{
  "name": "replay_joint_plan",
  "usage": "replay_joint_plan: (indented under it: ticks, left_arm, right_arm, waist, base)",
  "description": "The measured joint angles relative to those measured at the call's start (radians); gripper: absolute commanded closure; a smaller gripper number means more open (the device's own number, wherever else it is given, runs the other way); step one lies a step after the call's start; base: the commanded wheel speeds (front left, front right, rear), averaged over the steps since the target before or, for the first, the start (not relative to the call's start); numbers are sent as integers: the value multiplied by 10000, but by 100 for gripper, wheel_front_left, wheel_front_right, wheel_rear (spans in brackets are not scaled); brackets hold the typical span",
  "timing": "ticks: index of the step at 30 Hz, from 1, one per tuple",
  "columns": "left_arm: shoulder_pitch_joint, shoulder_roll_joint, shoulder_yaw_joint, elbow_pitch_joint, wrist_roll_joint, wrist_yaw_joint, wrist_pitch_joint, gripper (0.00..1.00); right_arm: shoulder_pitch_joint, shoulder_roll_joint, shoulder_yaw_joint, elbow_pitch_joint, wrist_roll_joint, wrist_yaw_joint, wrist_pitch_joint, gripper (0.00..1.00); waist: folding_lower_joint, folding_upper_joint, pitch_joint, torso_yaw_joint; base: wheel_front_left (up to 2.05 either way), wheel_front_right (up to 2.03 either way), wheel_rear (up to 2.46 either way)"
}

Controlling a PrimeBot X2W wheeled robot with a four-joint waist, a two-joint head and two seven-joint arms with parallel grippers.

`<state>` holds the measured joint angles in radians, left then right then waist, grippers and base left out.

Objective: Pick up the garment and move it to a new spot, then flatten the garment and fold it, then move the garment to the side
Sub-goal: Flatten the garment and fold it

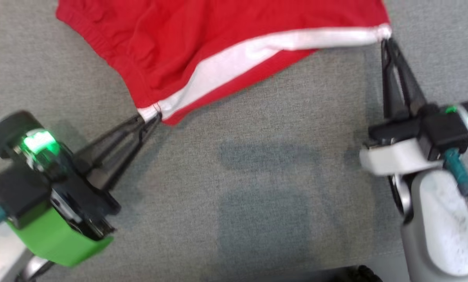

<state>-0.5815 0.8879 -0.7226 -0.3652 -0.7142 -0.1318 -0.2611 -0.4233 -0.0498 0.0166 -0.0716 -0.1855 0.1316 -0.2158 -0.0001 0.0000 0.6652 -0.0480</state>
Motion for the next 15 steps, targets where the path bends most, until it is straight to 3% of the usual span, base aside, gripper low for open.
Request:
replay_joint_plan:
  ticks: [15]
  left_arm:
    - [3061, -571, -581, 479, 1615, 0, 0, 100]
  right_arm:
    - [4058, 4, -203, -1139, -111, 0, 44, 100]
  waist:
    - [-1, 1, -2413, 96]
  base:
    - [0, 0, 0]
